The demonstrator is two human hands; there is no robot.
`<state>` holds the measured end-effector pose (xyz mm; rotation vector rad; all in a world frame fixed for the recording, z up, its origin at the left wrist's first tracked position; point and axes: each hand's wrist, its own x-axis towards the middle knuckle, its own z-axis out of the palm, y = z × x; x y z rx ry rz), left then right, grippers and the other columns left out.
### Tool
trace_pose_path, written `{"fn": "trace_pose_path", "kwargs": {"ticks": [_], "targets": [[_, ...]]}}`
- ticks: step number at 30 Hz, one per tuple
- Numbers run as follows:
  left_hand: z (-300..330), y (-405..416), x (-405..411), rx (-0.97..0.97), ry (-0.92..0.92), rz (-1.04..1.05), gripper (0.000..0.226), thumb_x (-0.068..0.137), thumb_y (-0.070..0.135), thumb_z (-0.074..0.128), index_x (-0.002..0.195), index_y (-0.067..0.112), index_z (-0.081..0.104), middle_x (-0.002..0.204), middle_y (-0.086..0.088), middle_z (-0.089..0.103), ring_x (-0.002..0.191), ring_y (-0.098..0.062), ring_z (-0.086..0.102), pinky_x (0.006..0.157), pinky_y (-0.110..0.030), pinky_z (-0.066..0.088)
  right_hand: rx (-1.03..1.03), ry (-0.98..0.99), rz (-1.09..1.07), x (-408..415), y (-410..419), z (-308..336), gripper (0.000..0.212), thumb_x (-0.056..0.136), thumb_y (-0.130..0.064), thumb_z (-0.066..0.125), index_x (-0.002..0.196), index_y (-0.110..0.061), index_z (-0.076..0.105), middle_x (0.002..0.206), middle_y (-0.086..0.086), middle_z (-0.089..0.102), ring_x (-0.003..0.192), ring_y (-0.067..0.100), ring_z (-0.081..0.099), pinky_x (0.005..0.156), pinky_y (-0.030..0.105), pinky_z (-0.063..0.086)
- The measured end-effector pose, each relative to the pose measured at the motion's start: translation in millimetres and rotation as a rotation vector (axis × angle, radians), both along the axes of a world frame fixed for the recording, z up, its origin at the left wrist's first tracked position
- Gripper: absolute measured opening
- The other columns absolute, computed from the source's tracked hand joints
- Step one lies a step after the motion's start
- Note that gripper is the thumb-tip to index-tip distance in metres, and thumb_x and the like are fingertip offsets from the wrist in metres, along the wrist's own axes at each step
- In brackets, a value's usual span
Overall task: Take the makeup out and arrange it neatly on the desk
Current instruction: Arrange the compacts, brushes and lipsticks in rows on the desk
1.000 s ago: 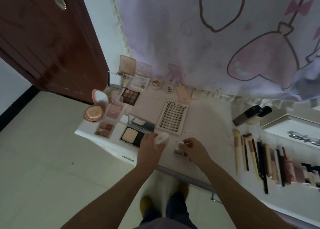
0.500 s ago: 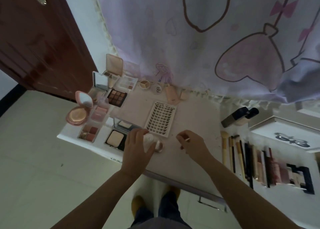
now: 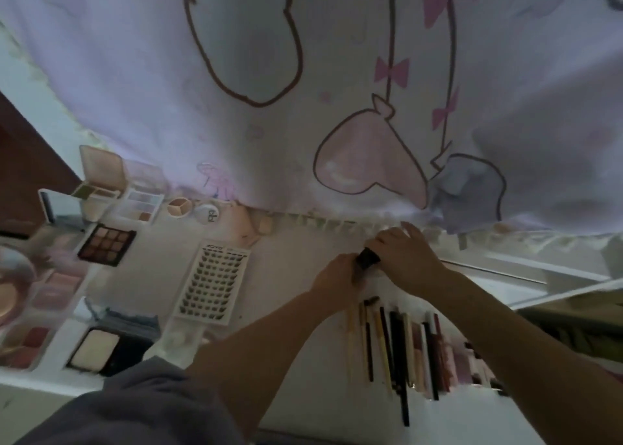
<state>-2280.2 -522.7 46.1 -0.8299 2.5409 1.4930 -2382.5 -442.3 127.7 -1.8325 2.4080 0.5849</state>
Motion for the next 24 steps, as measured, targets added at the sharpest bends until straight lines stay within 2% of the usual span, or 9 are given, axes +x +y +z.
{"fn": "trace_pose_path", "kwargs": {"ticks": [2,6,10,12,14,16,18,20,24], "targets": [[-5.1,-1.0,-12.6,0.046,-0.012,0.069,0.030,0.096,0.030,0.046,0.120,0.013,0.052,0.112,-0.008,0.061,0.087,-0.021,0.057,0.077,-0.031,0.046,-0.030,-0.024,0.024,-5.1,-5.3,-1.8,0.032,0.095,-0.021,0.046,0.126,-0.018,0.049,0.126,0.005,0.053,0.118,0.026,0.046,0.106,0.039,0.025],[-4.5,-10.3,0.3,0.065,0.059,0.089,0.028,0.094,0.030,0.053,0.117,0.014,0.050,0.106,-0.008,0.062,0.091,-0.023,0.060,0.073,-0.031,0.044,-0.007,-0.160,0.008,-5.7,-13.2,4.5,0.030,0.099,-0.030,0.039,0.126,-0.019,0.045,0.124,0.002,0.048,0.112,0.022,0.045,0.090,0.031,0.031],[20.4,-24.2,31.4,0.044,0.209,0.125,0.023,0.089,0.035,0.059,0.100,0.021,0.044,0.074,0.002,0.057,0.060,-0.013,0.053,0.054,-0.022,0.040,-0.086,-0.744,-0.241,-0.8,-18.2,33.5,0.022,0.096,-0.023,0.049,0.117,-0.016,0.049,0.108,0.001,0.050,0.095,0.019,0.052,0.082,0.029,0.044],[39.7,-31.0,45.1,0.012,0.249,0.084,0.022,0.089,0.032,0.061,0.101,0.024,0.045,0.067,0.007,0.056,0.053,-0.007,0.052,0.050,-0.015,0.040,-0.070,-0.866,-0.218,1.9,-20.6,51.8,0.020,0.094,-0.020,0.053,0.111,-0.009,0.051,0.104,0.009,0.059,0.092,0.024,0.057,0.080,0.034,0.048],[56.7,-35.3,57.2,-0.013,0.267,0.014,0.020,0.090,0.032,0.059,0.103,0.022,0.049,0.066,0.008,0.054,0.053,-0.007,0.050,0.051,-0.016,0.038,-0.032,-0.877,-0.132,9.8,-24.9,68.9,0.020,0.091,-0.018,0.056,0.105,-0.004,0.052,0.097,0.016,0.060,0.080,0.025,0.056,0.070,0.027,0.047],[68.2,-37.1,69.6,-0.053,0.257,-0.032,0.025,0.090,0.038,0.058,0.104,0.019,0.052,0.067,0.010,0.051,0.055,-0.007,0.047,0.055,-0.022,0.037,0.032,-0.799,-0.041,25.1,-30.5,82.6,0.019,0.088,-0.024,0.061,0.102,-0.013,0.053,0.090,0.007,0.060,0.070,0.014,0.052,0.064,0.018,0.041],[76.7,-38.4,83.0,-0.114,0.222,-0.052,0.029,0.088,0.047,0.057,0.094,0.018,0.052,0.065,0.011,0.048,0.054,-0.005,0.043,0.054,-0.023,0.034,0.097,-0.664,0.030,42.1,-34.7,90.0,0.020,0.087,-0.037,0.062,0.100,-0.025,0.053,0.091,-0.003,0.060,0.075,0.010,0.054,0.071,0.023,0.045],[83.5,-40.3,98.5,-0.145,0.209,-0.074,0.031,0.087,0.048,0.058,0.085,0.019,0.050,0.061,0.011,0.045,0.050,-0.003,0.041,0.051,-0.021,0.030,0.128,-0.582,0.075,57.9,-34.7,93.5,0.021,0.088,-0.042,0.059,0.100,-0.026,0.056,0.091,-0.004,0.061,0.078,0.012,0.056,0.075,0.030,0.047],[96.8,-42.9,130.5,-0.111,0.220,-0.142,0.028,0.087,0.040,0.062,0.093,0.013,0.057,0.062,0.011,0.048,0.049,0.002,0.045,0.050,-0.014,0.032,0.118,-0.626,0.102,83.2,-25.3,99.9,0.022,0.092,-0.042,0.053,0.101,-0.022,0.058,0.090,-0.002,0.062,0.079,0.015,0.057,0.073,0.031,0.046]]}}
